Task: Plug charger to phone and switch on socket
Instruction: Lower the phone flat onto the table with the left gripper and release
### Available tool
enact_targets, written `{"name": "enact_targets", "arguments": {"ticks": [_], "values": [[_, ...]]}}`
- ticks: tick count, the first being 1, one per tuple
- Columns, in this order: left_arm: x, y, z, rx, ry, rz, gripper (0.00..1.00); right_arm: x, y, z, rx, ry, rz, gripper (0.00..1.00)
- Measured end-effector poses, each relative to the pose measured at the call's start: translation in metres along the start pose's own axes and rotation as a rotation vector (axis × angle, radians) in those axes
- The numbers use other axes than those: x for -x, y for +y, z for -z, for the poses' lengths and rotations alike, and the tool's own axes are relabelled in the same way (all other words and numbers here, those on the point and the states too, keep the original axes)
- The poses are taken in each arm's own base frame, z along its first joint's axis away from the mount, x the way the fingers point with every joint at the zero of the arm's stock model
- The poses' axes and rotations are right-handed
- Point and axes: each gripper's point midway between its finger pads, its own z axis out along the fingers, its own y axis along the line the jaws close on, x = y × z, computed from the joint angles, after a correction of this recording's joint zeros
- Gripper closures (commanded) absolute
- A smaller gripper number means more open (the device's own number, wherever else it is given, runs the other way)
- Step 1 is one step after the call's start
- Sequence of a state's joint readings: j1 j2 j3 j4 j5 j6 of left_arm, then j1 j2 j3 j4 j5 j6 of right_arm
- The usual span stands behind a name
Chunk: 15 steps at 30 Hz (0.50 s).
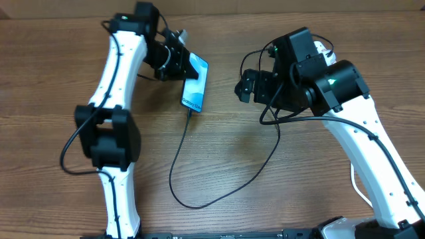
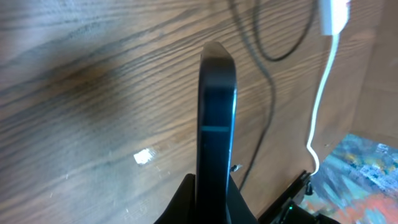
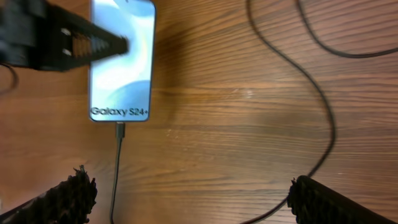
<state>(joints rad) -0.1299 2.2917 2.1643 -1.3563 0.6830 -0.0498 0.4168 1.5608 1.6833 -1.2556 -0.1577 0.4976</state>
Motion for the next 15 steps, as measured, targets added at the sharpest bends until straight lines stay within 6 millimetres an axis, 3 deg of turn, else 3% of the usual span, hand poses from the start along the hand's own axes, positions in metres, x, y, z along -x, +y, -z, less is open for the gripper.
{"name": "enact_targets", "arguments": {"ticks": [3,15], "values": [[0.002,0.011,-0.021,-0.003,0.032,0.009,0.96,0.004,-0.008,0.001,-0.023,-0.013,-0.014,0.0],[0.01,0.042,-0.067,-0.04,0.077,0.025,0.96,0.017,-0.02,-0.003,-0.089,-0.062,-0.02,0.0]]}}
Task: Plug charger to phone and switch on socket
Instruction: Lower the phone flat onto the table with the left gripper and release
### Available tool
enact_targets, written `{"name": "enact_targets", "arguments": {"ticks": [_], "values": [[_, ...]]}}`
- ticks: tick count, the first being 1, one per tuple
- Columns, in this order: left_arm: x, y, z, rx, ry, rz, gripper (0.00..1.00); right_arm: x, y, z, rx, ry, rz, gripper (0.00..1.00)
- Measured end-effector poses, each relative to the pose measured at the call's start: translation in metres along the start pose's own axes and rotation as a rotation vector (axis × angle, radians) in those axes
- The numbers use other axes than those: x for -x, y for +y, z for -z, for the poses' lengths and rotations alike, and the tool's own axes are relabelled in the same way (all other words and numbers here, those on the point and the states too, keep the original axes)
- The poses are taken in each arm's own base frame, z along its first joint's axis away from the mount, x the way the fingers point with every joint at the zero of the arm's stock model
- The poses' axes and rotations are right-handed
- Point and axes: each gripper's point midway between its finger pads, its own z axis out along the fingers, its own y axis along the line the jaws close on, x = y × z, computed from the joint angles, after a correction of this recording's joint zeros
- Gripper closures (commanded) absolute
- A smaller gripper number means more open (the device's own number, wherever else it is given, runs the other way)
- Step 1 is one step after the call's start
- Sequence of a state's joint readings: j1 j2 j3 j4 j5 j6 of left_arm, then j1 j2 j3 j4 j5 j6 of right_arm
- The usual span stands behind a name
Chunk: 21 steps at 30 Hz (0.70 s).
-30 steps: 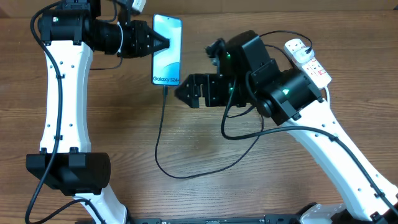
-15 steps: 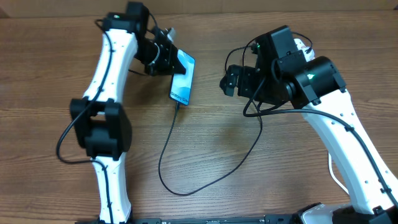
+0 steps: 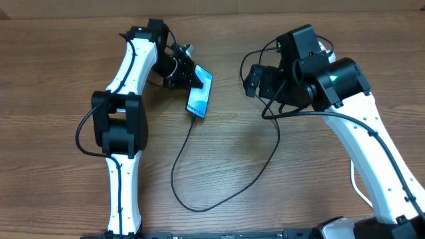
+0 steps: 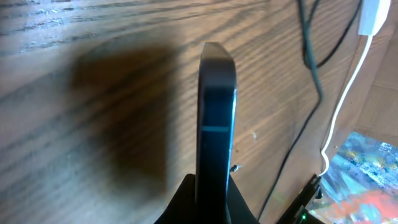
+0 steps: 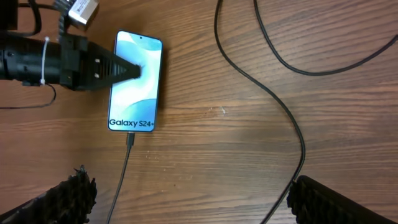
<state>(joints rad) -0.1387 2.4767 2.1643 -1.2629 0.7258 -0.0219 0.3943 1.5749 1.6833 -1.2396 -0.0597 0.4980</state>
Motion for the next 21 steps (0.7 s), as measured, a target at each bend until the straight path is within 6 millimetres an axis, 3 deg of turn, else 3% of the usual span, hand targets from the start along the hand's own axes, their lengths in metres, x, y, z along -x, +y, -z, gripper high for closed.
{"name": "enact_targets", "arguments": {"ticks": [5,13,21], "values": [[0.005,0.01,-0.012,-0.007,0.002,0.0,0.96,0.003,-0.002,-0.011,-0.02,0.008,-0.001,0.0],[0.009,0.011,-0.013,-0.003,-0.014,-0.013,0.96,0.0,-0.007,-0.038,-0.06,0.066,-0.006,0.0],[0.01,0.022,-0.013,0.062,-0.016,-0.011,0.93,-0.002,-0.009,-0.049,-0.075,0.09,-0.008,0.0]]}}
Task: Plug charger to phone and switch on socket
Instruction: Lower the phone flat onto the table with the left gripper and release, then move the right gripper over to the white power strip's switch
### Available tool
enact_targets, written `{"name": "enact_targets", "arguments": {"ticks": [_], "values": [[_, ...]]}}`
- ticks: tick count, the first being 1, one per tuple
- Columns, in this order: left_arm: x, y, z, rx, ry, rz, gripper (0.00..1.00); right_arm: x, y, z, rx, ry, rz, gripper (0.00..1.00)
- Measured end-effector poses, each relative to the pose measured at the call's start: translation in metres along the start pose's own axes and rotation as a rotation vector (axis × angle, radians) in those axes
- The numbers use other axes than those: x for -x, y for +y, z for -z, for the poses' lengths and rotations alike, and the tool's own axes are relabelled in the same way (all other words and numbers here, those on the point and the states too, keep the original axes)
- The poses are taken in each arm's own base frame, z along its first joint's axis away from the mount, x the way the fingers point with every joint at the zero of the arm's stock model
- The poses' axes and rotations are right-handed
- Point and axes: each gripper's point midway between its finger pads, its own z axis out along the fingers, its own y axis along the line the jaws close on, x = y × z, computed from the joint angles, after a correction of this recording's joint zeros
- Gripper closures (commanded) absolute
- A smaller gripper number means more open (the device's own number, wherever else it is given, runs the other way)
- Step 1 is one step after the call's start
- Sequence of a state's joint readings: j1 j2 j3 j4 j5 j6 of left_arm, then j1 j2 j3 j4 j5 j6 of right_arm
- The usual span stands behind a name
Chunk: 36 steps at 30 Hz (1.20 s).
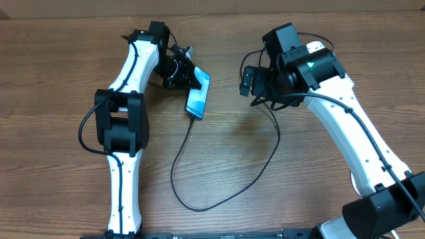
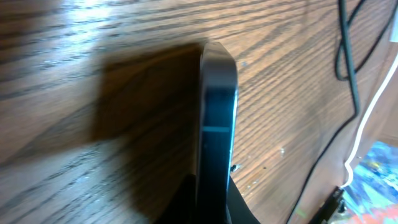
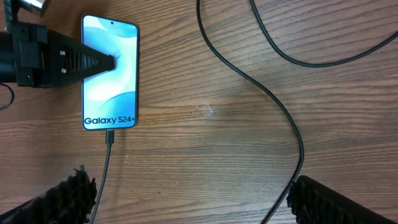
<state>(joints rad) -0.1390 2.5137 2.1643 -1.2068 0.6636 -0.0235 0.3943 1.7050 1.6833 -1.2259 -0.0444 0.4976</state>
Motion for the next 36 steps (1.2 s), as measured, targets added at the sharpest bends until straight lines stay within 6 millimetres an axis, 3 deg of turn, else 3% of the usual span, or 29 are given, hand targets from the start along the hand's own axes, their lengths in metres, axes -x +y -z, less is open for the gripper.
{"name": "enact_targets", "arguments": {"ticks": [4,12,17,25,30,36], "values": [[0.0,0.004,0.0,0.025,-0.001,0.002,0.83,0.0,0.0,-0.001,0.0,0.0,0.0,0.0],[0.0,0.015,0.001,0.086,-0.003,0.008,0.81,0.0,0.0,-0.001,0.0,0.001,0.0,0.0],[0.0,0.025,0.002,0.147,-0.002,0.02,0.64,0.0,0.0,-0.001,0.0,0.001,0.0,0.0],[-0.002,0.044,0.006,0.256,0.003,0.035,0.62,0.0,0.0,-0.001,0.0,0.001,0.0,0.0],[-0.002,0.046,0.009,0.276,0.001,0.035,0.53,-0.001,-0.001,-0.001,-0.004,0.006,-0.002,0.0],[0.001,0.05,0.028,0.336,-0.014,0.067,0.48,0.009,-0.018,0.001,-0.018,-0.004,-0.048,0.0]]}}
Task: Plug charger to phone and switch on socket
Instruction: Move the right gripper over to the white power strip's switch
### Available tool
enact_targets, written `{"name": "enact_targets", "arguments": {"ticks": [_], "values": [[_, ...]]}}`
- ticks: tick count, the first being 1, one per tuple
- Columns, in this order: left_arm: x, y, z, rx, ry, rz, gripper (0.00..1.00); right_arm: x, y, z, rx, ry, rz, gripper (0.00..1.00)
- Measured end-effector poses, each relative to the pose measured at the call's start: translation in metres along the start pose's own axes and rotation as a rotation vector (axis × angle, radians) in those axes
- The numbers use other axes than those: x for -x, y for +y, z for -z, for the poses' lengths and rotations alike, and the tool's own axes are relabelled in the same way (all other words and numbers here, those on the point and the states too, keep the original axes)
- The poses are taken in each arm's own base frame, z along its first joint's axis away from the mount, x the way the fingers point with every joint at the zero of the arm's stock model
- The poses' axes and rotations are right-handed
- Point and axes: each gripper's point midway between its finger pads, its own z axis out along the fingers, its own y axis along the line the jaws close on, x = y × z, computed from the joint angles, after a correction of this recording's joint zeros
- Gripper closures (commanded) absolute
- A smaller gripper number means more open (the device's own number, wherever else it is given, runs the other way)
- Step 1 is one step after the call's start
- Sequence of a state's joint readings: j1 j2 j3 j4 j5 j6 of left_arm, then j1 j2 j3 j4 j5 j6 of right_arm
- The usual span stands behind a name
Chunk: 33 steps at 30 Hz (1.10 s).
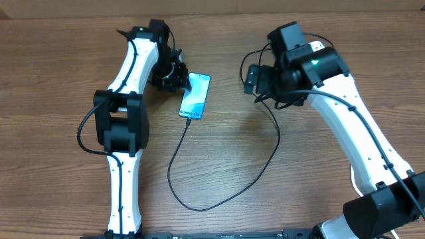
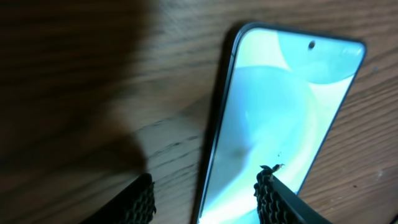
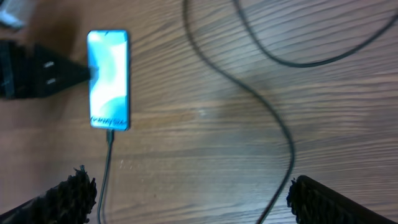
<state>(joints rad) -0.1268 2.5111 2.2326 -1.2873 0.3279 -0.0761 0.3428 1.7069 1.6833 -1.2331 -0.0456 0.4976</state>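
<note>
The phone (image 1: 194, 96) lies flat on the wooden table with its lit screen up; it also shows as the phone (image 2: 280, 118) and the phone (image 3: 109, 79). A black charger cable (image 1: 179, 149) is plugged into its near end and loops across the table toward the right arm. My left gripper (image 1: 174, 75) is open just behind the phone's far left corner, its fingers (image 2: 142, 199) apart over the phone's edge. My right gripper (image 1: 252, 78) hovers open to the right of the phone, holding nothing. The socket is out of view.
The cable's loop (image 3: 273, 118) runs under the right wrist and down to the table's front (image 1: 192, 207). The bare wooden table (image 1: 60, 133) spreads left of the left arm. A beige wall edge runs along the back.
My left gripper has opened and let go of the phone. The phone stood on its edge between the fingers and now lies flat, screen up. The right gripper stays open nearby.
My left gripper first held the phone tilted above the table, cable plugged in, with the right gripper open close by. Then the phone sat farther back and lower, then on its edge on the wood. Now it lies flat, and the left gripper is open.
</note>
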Motion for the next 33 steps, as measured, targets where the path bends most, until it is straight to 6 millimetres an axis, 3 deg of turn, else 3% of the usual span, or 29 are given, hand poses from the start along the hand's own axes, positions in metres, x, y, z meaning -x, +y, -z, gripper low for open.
{"name": "enact_targets", "arguments": {"ticks": [2,3,7,9,13,16,20,23,27,30,33], "values": [[0.008,0.001,0.018,0.006,-0.044,0.004,0.36,0.009,-0.013,0.001,-0.011,-0.012,-0.038,0.0],[0.013,0.0,0.033,0.009,-0.079,0.003,0.0,0.015,-0.021,0.002,-0.017,-0.021,-0.061,0.0],[0.026,-0.014,0.12,0.01,-0.277,-0.013,0.0,0.041,-0.052,0.01,-0.048,-0.084,-0.141,0.0],[0.021,-0.024,0.18,0.025,-0.403,-0.032,0.0,0.056,-0.075,0.016,-0.091,-0.131,-0.189,0.0],[-0.017,-0.049,0.291,0.054,-0.633,-0.072,0.0,0.074,-0.124,0.025,-0.194,-0.196,-0.279,0.0],[-0.056,-0.064,0.342,0.062,-0.731,-0.092,0.0,0.081,-0.154,0.032,-0.246,-0.221,-0.34,0.0],[-0.103,-0.07,0.368,0.07,-0.749,-0.083,0.0,0.084,-0.181,0.038,-0.286,-0.238,-0.398,0.0],[-0.131,-0.068,0.37,0.08,-0.712,-0.059,0.0,0.088,-0.191,0.041,-0.297,-0.254,-0.418,0.0],[-0.161,-0.059,0.369,0.119,-0.663,0.005,0.0,0.107,-0.196,0.047,-0.3,-0.339,-0.424,0.0],[-0.168,-0.054,0.372,0.141,-0.673,0.041,0.01,0.119,-0.206,0.051,-0.357,-0.406,-0.426,0.0],[-0.168,-0.052,0.373,0.152,-0.676,0.052,0.0,0.128,-0.217,0.041,-0.405,-0.418,-0.414,0.0]]}}
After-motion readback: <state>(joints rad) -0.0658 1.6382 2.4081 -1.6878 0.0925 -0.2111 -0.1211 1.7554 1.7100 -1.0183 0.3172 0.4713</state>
